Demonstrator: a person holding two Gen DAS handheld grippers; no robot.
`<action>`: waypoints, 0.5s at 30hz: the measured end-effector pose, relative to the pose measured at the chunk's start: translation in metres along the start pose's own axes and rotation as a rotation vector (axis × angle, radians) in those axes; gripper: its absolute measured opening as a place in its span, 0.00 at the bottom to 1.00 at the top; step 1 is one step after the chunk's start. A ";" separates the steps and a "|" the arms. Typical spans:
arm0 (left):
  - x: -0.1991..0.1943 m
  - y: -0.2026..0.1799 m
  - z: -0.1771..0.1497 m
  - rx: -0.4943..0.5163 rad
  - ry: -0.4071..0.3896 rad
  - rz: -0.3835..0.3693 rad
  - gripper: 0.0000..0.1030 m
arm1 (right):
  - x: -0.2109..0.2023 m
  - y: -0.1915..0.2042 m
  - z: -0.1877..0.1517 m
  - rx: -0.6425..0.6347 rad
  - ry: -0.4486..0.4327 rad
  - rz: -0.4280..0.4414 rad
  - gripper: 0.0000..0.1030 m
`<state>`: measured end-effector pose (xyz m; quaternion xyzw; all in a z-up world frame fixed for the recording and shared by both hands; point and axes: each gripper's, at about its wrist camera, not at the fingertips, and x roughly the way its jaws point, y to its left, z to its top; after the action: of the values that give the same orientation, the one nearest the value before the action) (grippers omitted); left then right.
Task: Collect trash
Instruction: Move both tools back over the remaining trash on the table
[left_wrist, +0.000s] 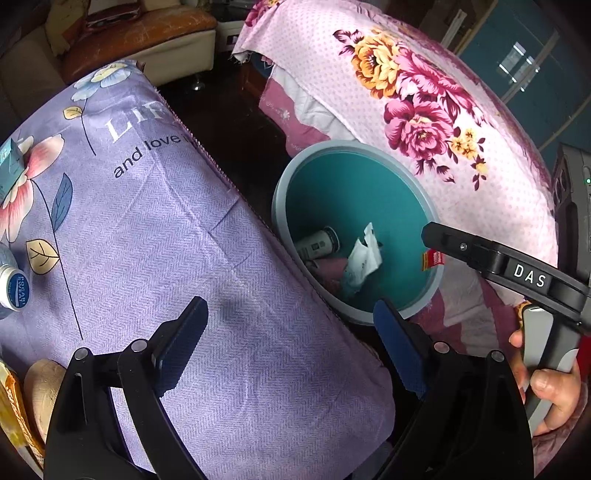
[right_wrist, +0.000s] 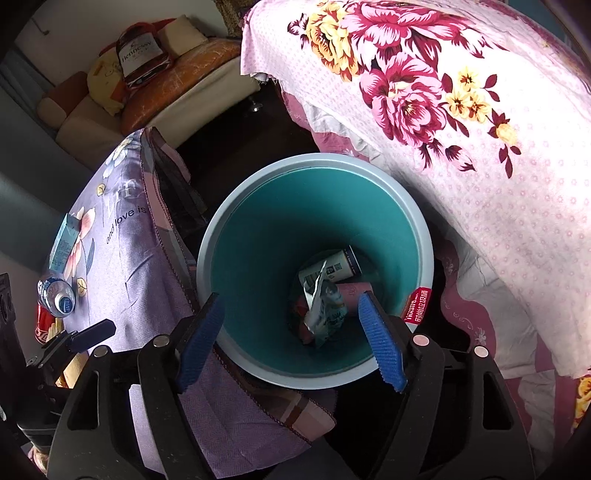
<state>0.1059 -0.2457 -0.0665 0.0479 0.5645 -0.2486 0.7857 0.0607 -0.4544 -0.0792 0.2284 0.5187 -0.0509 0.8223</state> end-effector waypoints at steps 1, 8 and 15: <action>-0.003 0.002 -0.002 -0.001 -0.005 0.002 0.89 | -0.001 0.003 -0.001 -0.002 0.000 0.001 0.72; -0.026 0.020 -0.016 -0.036 -0.037 0.013 0.89 | -0.005 0.030 -0.010 -0.042 0.021 0.019 0.74; -0.055 0.049 -0.035 -0.091 -0.080 0.030 0.89 | -0.010 0.069 -0.022 -0.113 0.034 0.037 0.75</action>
<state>0.0846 -0.1723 -0.0387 0.0105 0.5426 -0.2128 0.8125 0.0597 -0.3852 -0.0565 0.1920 0.5303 -0.0023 0.8257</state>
